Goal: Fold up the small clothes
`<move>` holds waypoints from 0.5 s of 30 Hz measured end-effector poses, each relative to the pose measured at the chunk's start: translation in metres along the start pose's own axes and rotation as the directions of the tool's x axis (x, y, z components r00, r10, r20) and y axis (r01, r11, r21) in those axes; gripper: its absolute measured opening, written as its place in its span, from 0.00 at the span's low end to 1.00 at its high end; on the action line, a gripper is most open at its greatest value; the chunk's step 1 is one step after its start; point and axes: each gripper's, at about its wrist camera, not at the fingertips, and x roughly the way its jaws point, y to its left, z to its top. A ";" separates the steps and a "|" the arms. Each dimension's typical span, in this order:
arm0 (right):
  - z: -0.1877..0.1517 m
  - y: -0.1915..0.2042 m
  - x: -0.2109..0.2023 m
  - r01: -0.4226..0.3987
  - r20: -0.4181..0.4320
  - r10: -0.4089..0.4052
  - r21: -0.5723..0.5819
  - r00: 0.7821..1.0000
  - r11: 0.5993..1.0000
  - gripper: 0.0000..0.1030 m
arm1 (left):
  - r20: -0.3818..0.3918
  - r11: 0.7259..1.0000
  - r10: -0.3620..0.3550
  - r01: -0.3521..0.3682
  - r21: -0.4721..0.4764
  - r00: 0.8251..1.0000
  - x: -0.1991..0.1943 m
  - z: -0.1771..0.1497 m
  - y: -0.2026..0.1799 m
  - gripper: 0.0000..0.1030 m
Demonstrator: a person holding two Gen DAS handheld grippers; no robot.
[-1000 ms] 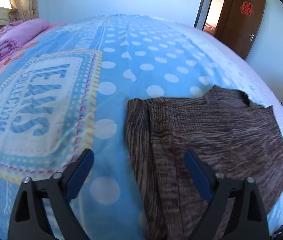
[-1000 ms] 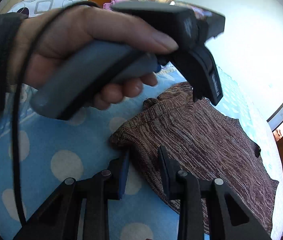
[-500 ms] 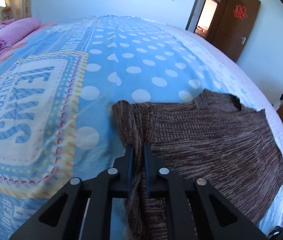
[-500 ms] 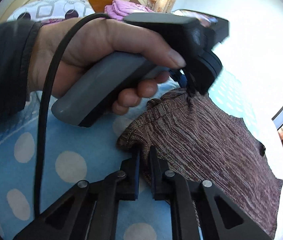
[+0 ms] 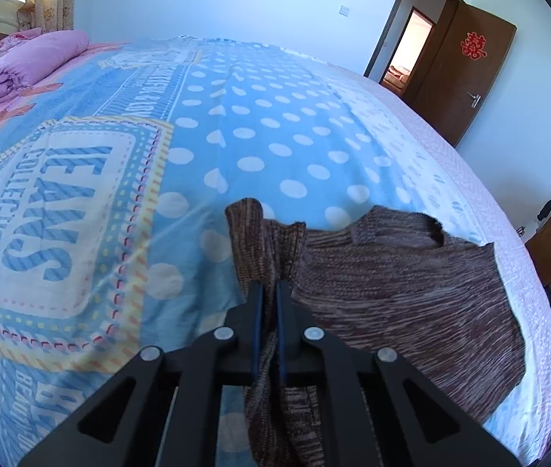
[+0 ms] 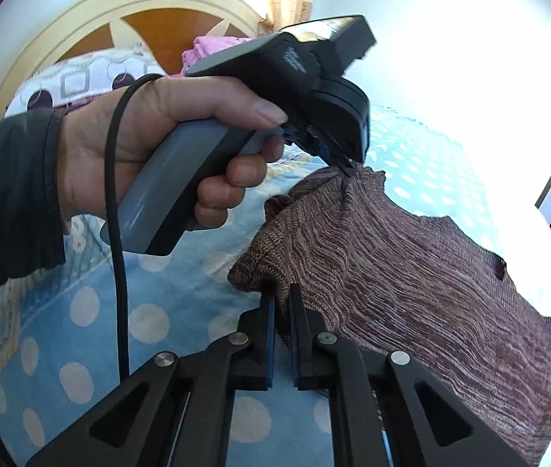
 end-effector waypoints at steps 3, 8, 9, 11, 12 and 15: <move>-0.002 -0.009 -0.007 -0.001 0.018 0.000 0.025 1.000 1.000 0.05 | 0.017 1.000 -0.017 0.017 -0.004 1.000 -0.006 0.004 -0.007 0.06; -0.003 -0.028 -0.024 -0.006 0.053 0.002 0.083 0.999 0.997 0.05 | 0.044 0.999 -0.035 0.034 0.029 0.998 -0.019 0.013 -0.029 0.06; -0.004 -0.031 -0.028 -0.003 0.059 -0.002 0.091 0.998 0.996 0.05 | 0.048 0.999 -0.038 0.037 0.035 0.998 -0.021 0.015 -0.034 0.06; -0.005 -0.042 -0.034 -0.001 0.073 -0.007 0.112 0.997 0.994 0.05 | 0.056 0.998 -0.046 0.043 0.046 0.997 -0.025 0.018 -0.044 0.06; -0.006 -0.046 -0.037 0.000 0.078 -0.010 0.120 0.997 0.993 0.05 | 0.061 0.998 -0.046 0.043 0.051 0.997 -0.026 0.020 -0.049 0.06; -0.008 -0.058 -0.046 0.000 0.090 -0.014 0.151 0.996 0.988 0.05 | 0.072 0.997 -0.054 0.049 0.062 0.996 -0.029 0.024 -0.064 0.06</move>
